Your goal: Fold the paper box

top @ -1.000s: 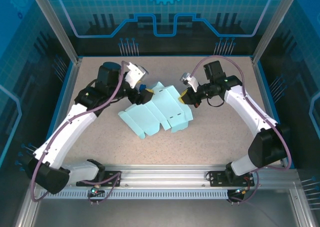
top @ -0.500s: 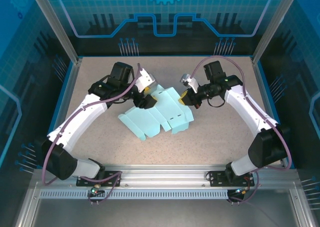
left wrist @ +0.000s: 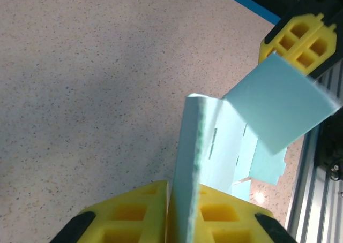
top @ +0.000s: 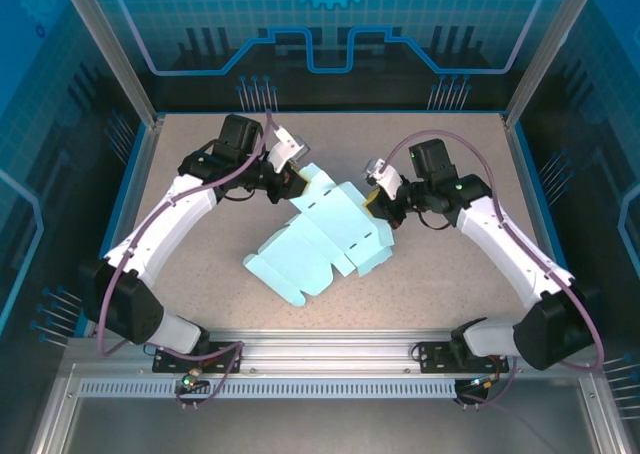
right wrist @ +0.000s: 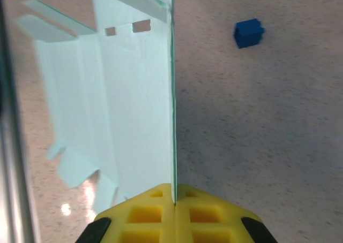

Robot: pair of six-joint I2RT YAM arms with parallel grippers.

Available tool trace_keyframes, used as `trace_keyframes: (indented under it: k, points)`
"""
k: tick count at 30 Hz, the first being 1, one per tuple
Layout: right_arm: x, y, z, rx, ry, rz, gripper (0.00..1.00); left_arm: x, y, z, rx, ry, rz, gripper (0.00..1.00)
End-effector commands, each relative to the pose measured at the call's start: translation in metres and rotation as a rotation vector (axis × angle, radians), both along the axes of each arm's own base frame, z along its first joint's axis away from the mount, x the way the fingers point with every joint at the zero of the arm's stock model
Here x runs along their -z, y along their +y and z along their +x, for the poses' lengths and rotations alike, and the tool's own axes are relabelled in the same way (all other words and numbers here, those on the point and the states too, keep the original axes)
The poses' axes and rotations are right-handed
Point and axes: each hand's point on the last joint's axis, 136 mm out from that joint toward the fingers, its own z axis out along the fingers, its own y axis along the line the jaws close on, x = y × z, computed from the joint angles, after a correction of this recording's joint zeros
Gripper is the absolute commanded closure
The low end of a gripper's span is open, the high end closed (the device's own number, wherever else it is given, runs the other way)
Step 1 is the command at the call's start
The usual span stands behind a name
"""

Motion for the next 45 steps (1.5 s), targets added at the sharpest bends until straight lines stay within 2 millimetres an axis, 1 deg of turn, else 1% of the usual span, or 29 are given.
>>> trace_keyframes:
  k: [1, 6, 10, 13, 15, 16, 18, 20, 21, 23, 25, 28, 32, 34, 36, 38, 39, 40, 42, 45]
  points:
    - [-0.014, -0.007, 0.030, 0.220, -0.209, -0.096, 1.00, -0.021, -0.012, 0.003, -0.008, 0.067, -0.103, 0.88]
    - [-0.009, -0.008, 0.039, 0.403, -0.429, -0.275, 1.00, -0.022, -0.020, 0.016, -0.053, 0.159, -0.161, 0.91]
    - [-0.001, 0.001, 0.039, 0.442, -0.523, -0.364, 1.00, -0.015, -0.022, 0.025, -0.080, 0.204, -0.165, 0.92]
    - [0.005, 0.006, 0.038, 0.422, -0.520, -0.377, 1.00, -0.009, -0.019, 0.031, -0.102, 0.218, -0.159, 0.93]
    - [0.008, 0.006, 0.034, 0.385, -0.471, -0.352, 1.00, -0.003, -0.014, 0.036, -0.129, 0.215, -0.143, 0.92]
    - [0.012, 0.005, 0.031, 0.360, -0.426, -0.330, 1.00, 0.001, -0.011, 0.041, -0.152, 0.207, -0.130, 0.87]
    - [0.017, -0.001, 0.024, 0.336, -0.329, -0.286, 1.00, 0.008, -0.003, 0.050, -0.207, 0.198, -0.112, 0.83]
    - [0.024, -0.005, 0.017, 0.314, -0.224, -0.231, 1.00, 0.013, 0.001, 0.057, -0.247, 0.180, -0.102, 0.64]
    - [0.030, -0.006, 0.013, 0.298, -0.168, -0.205, 1.00, 0.015, 0.003, 0.060, -0.267, 0.172, -0.100, 0.57]
    - [0.039, -0.010, 0.008, 0.286, -0.088, -0.172, 1.00, 0.018, 0.006, 0.063, -0.288, 0.148, -0.098, 0.40]
    - [0.046, -0.015, 0.004, 0.282, -0.025, -0.148, 1.00, 0.025, 0.013, 0.065, -0.325, 0.124, -0.083, 0.33]
    - [0.051, -0.025, 0.003, 0.287, 0.046, -0.116, 1.00, 0.037, 0.021, 0.058, -0.342, 0.108, -0.081, 0.27]
    - [0.053, -0.038, 0.008, 0.311, 0.101, -0.122, 1.00, 0.058, 0.020, 0.042, -0.297, 0.107, -0.097, 0.24]
    - [0.052, -0.042, 0.012, 0.323, 0.119, -0.124, 1.00, 0.071, 0.022, 0.040, -0.303, 0.108, -0.088, 0.23]
    - [0.051, -0.045, 0.015, 0.335, 0.136, -0.133, 1.00, 0.080, 0.026, 0.040, -0.321, 0.102, -0.063, 0.23]
    - [0.051, -0.048, 0.019, 0.359, 0.156, -0.146, 1.00, 0.083, 0.035, 0.043, -0.399, 0.110, -0.036, 0.24]
    - [0.051, -0.049, 0.020, 0.370, 0.171, -0.154, 1.00, 0.082, 0.041, 0.044, -0.465, 0.121, -0.026, 0.26]
    - [0.052, -0.049, 0.020, 0.378, 0.188, -0.160, 1.00, 0.079, 0.044, 0.040, -0.514, 0.123, -0.026, 0.27]
    - [0.057, -0.051, 0.021, 0.396, 0.215, -0.178, 1.00, 0.072, 0.038, 0.025, -0.542, 0.106, -0.028, 0.29]
    - [0.065, -0.057, 0.025, 0.433, 0.251, -0.213, 1.00, 0.069, 0.008, -0.009, -0.471, 0.086, -0.062, 0.33]
